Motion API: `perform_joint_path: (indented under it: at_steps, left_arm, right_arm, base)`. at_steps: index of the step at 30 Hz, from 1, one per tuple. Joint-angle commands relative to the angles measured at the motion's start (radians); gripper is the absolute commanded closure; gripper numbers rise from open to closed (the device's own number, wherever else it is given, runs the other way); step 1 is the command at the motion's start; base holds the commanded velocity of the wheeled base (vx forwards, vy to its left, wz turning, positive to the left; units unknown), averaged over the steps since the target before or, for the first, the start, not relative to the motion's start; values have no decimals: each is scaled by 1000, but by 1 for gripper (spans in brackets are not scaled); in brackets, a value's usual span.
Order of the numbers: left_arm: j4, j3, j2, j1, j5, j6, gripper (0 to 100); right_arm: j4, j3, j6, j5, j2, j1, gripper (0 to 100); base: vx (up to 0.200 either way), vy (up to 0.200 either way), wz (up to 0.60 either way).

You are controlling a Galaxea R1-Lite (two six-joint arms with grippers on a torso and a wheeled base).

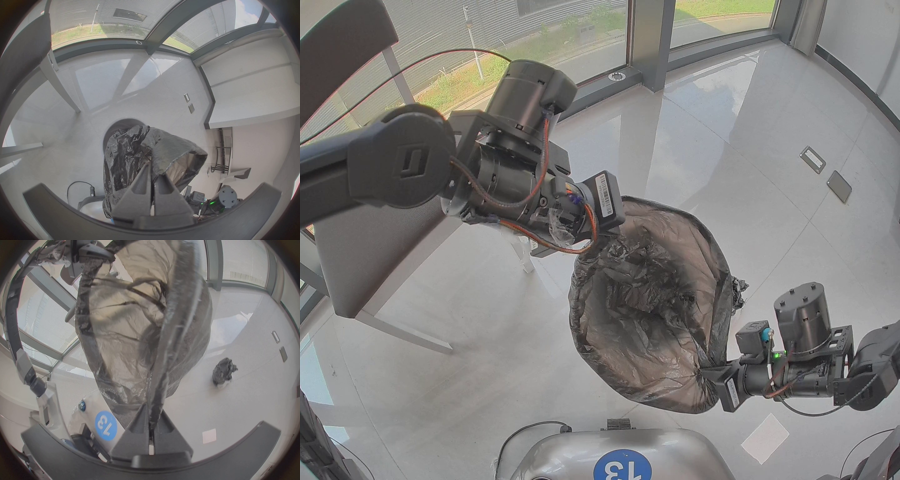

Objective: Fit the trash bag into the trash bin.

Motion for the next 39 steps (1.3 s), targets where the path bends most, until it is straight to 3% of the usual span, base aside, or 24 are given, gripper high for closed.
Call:
perform_joint_path:
  at_steps: [1,8,14,21,32,39]
  left_arm:
    - [-16,-14,68,49,1,-1,100]
    - [-63,-32,155,95,-10,-6,100]
    - [-94,-55,230,97,-11,-7,100]
    - [-128,-204,368,109,1,-63,100]
    - [-111,-221,372,152,4,-89,100]
    - [-109,-210,352,152,24,-129,100]
  right_arm:
    - [-54,-71,-36,11,125,-47,100]
    - [-50,-212,-68,21,214,-103,100]
    - [-50,-235,-107,21,247,-162,100]
    - [-59,-293,-136,51,260,-280,100]
    - [-60,-422,-139,49,305,-301,100]
    - [-54,-517,-217,52,352,-370,100]
  base:
    - [0,0,0]
    - [0,0,0]
    - [0,0,0]
    - [0,0,0]
    - [0,0,0]
    - [0,0,0]
